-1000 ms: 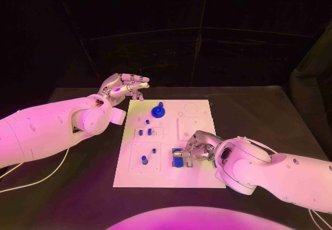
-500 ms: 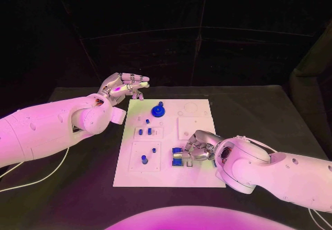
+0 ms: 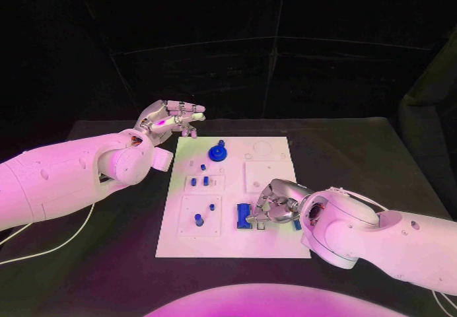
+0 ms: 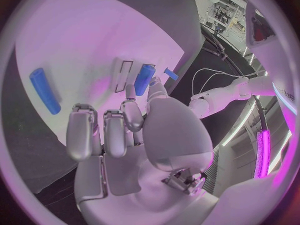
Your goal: Assemble the parts on the task board
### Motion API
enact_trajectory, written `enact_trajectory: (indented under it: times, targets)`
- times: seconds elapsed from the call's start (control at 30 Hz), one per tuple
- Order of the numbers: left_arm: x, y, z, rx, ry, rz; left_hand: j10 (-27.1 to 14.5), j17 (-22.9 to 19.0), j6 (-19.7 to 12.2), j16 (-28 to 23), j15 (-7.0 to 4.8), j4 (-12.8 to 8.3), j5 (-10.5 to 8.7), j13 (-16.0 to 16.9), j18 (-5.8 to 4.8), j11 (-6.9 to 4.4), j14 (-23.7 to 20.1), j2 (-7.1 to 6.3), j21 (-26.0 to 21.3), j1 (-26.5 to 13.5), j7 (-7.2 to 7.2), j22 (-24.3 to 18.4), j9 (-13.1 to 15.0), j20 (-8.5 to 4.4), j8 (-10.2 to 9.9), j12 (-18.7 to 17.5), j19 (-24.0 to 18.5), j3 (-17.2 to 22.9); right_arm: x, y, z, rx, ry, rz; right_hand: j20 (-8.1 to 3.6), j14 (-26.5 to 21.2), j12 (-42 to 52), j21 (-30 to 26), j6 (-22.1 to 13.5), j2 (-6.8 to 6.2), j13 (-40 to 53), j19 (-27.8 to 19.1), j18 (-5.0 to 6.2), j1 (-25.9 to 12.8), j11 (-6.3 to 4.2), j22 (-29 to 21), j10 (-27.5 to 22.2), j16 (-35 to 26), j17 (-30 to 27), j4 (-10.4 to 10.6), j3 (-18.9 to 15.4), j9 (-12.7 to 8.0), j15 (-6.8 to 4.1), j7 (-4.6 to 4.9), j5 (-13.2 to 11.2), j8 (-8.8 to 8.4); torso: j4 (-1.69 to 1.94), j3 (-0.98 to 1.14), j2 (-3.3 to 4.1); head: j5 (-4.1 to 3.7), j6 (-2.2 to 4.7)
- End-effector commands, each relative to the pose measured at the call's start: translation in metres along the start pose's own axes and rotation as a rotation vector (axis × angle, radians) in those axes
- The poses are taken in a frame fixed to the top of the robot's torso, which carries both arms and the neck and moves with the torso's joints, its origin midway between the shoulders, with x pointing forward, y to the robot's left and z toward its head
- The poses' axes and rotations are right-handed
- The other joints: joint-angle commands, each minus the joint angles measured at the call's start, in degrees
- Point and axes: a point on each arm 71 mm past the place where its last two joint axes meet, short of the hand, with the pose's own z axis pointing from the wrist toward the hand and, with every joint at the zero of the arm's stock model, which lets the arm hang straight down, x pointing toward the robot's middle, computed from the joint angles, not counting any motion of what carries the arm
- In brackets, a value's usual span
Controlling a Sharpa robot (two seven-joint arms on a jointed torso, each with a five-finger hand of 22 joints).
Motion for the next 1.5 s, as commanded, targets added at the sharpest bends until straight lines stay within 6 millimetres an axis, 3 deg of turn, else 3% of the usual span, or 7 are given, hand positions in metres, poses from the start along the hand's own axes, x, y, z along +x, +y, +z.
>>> enact_trajectory:
  times: [0.03,0.4,0.5,0.67,0.97,1.27,1.5]
  targets:
    - [0.001,-0.001,0.000,0.005,0.010,-0.007,-0.5,0.0,-0.3,-0.2,0.04,-0.1,0.02,0.1,0.38,-0.12,-0.3,0.35,-0.3,-0.1,0.27,-0.1,-0.1,0.17,0.3,0.4,-0.2,-0.3,-0.010,-0.007,-0.007,-0.021,-0.073,0.019,0.17,3.7,0.0,0.4,-0.9,0.67,0.1,0.1,-0.62,-0.6,0.10,0.1,0.3,0.2,1.7,0.6,-0.8,0.0,0.25,0.06,0.9,-0.59,-0.12,0.04,-0.02,-0.23,0.18]
    - [0.001,-0.001,0.001,0.004,0.009,-0.007,-0.5,0.0,-0.3,-0.2,0.04,-0.1,0.02,0.1,0.38,-0.12,-0.3,0.35,-0.3,-0.1,0.27,-0.1,-0.1,0.17,0.3,0.4,-0.2,-0.3,-0.041,-0.047,-0.034,0.039,-0.100,-0.067,0.61,3.6,-0.6,0.4,-1.8,1.87,0.2,0.1,-0.63,1.6,0.59,0.2,0.1,0.1,1.7,0.2,-1.6,-0.4,0.69,0.64,5.1,-2.26,-0.27,0.06,-0.06,-1.47,0.55]
    - [0.001,-0.001,0.001,0.005,0.008,-0.006,-0.5,0.0,-0.3,-0.2,0.04,-0.1,0.02,0.1,0.38,-0.12,-0.3,0.35,-0.3,-0.1,0.27,-0.1,-0.1,0.17,0.3,0.4,-0.2,-0.3,-0.045,-0.055,-0.039,0.064,-0.094,-0.135,0.63,3.6,-0.7,0.5,-1.3,1.88,0.1,0.2,-0.66,2.0,0.54,0.4,0.1,0.2,1.8,0.0,-1.7,-0.3,0.67,0.55,5.4,-2.17,-0.36,0.12,-0.08,-1.72,0.53]
    - [0.001,0.000,0.001,0.004,0.010,-0.007,-0.5,0.0,-0.3,-0.2,0.04,-0.1,0.02,0.1,0.38,-0.12,-0.3,0.35,-0.3,-0.1,0.27,-0.1,-0.1,0.17,0.3,0.4,-0.2,-0.3,-0.046,-0.064,-0.042,0.106,-0.062,-0.228,0.63,3.7,-0.7,0.6,-0.8,1.84,0.2,0.2,-0.70,2.2,0.45,0.7,0.1,0.2,2.0,-0.1,-1.9,-0.2,0.63,0.44,5.4,-2.03,-0.20,-0.01,0.00,-2.08,0.62]
    - [0.002,0.000,0.001,0.003,0.012,-0.007,-0.5,0.0,-0.3,-0.2,0.04,-0.1,0.02,0.1,0.38,-0.12,-0.3,0.35,-0.3,-0.1,0.27,-0.1,-0.1,0.17,0.3,0.4,-0.2,-0.3,-0.043,-0.066,-0.032,0.125,-0.026,-0.303,0.60,3.7,-0.8,0.7,-0.4,1.90,0.2,0.3,-0.74,2.7,0.35,0.9,0.2,0.2,2.0,-0.3,-2.1,0.0,0.56,0.32,5.7,-1.98,-0.17,0.07,0.00,-2.16,0.41]
    - [0.002,0.000,0.001,0.003,0.012,-0.007,-0.5,0.0,-0.3,-0.2,0.04,-0.1,0.02,0.1,0.38,-0.12,-0.3,0.35,-0.3,-0.1,0.27,-0.1,-0.1,0.17,0.3,0.4,-0.2,-0.3,-0.039,-0.061,-0.025,0.116,-0.018,-0.328,0.58,3.7,-0.9,0.7,-0.3,1.84,0.1,0.3,-0.74,3.0,0.33,0.9,0.1,0.2,2.1,-0.5,-2.2,0.0,0.54,0.30,5.7,-2.03,-0.07,-0.01,-0.03,-2.19,0.30]
    - [0.001,0.001,0.000,0.002,0.011,-0.007,-0.5,0.0,-0.3,-0.2,0.04,-0.1,0.02,0.1,0.38,-0.12,-0.3,0.35,-0.3,-0.1,0.27,-0.1,-0.1,0.17,0.3,0.4,-0.2,-0.3,-0.032,-0.061,-0.021,0.129,0.033,-0.363,0.46,3.7,-1.2,0.8,0.4,2.43,0.1,0.4,-0.79,5.2,0.15,1.2,0.1,0.3,2.3,-1.8,-2.1,0.2,0.40,0.12,5.8,-2.06,-0.11,0.00,0.04,-2.13,0.18]
